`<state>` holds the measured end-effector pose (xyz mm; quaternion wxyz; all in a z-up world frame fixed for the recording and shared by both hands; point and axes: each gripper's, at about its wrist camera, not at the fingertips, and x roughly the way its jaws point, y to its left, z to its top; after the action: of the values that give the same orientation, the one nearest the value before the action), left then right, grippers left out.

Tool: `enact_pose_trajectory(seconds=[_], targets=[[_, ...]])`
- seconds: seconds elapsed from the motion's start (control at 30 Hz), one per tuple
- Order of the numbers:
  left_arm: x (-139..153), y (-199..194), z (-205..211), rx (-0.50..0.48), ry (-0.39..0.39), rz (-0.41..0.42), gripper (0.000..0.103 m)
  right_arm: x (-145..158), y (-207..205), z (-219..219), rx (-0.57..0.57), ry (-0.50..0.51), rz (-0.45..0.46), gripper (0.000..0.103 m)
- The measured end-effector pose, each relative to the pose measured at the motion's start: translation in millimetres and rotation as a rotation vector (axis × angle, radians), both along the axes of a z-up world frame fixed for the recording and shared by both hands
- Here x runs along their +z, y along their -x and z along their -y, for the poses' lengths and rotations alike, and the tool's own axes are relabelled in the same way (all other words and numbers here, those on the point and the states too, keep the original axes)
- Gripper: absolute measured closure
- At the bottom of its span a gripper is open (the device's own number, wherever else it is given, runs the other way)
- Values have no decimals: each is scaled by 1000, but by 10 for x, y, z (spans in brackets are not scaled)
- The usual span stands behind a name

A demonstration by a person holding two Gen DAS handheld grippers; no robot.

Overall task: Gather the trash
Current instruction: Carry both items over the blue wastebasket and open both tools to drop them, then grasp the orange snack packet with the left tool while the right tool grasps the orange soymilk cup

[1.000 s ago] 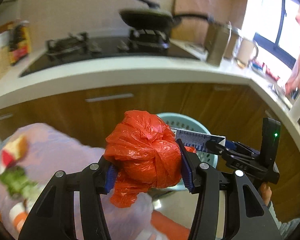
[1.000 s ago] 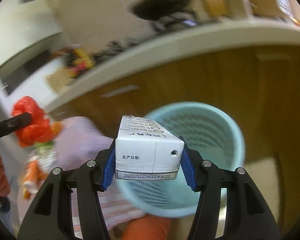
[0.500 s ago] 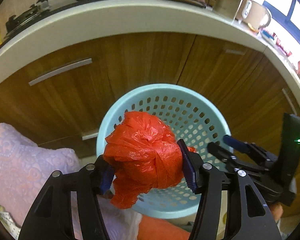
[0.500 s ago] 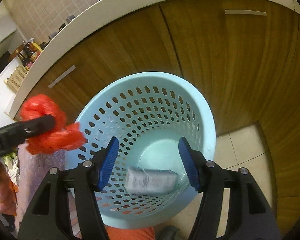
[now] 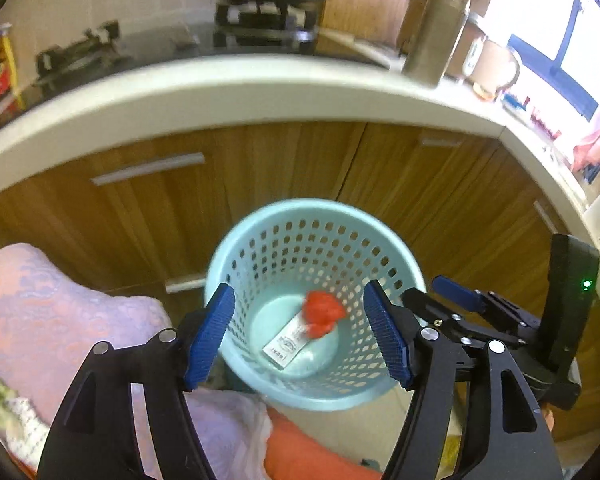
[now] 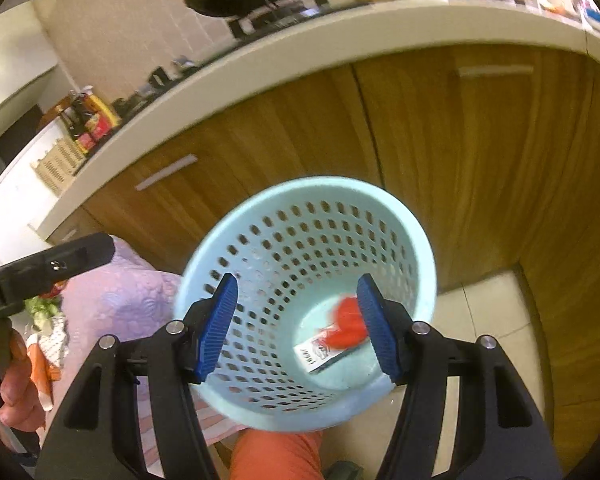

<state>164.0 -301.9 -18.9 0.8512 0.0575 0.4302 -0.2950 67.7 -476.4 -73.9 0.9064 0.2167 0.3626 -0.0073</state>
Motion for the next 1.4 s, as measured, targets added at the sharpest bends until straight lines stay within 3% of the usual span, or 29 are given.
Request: enact_pose_trajectory(seconds=[0.13, 0.33, 0.53, 0.73, 0.87, 0.97, 1.1, 1.27, 1.4], targets=[[361, 414, -385, 52, 38, 119, 37, 315, 95, -407, 92, 65, 81, 44], [747, 1092, -1420, 236, 95, 249, 34, 654, 254, -1441, 333, 128, 217, 44], [789, 1664, -2551, 484, 48, 348, 30, 549, 284, -2571, 561, 94, 265, 44], [528, 2042, -3574, 686, 6, 308, 30, 371, 210, -3349, 662, 87, 268, 44], [260, 1996, -4214, 792, 22, 230, 30, 284, 143, -3567, 697, 48, 251, 44], [82, 1825, -4506, 788, 47, 164, 30, 235, 155, -3669, 718, 80, 245, 44], [-175, 1417, -4843, 733, 157, 41, 25, 223, 187, -3773, 753, 111, 247, 44], [-492, 1081, -4918, 725, 201, -44, 25, 187, 190, -3836, 798, 119, 236, 44], [-618, 1082, -5015, 755, 258, -14, 40, 159, 175, -3876, 816, 129, 223, 40]])
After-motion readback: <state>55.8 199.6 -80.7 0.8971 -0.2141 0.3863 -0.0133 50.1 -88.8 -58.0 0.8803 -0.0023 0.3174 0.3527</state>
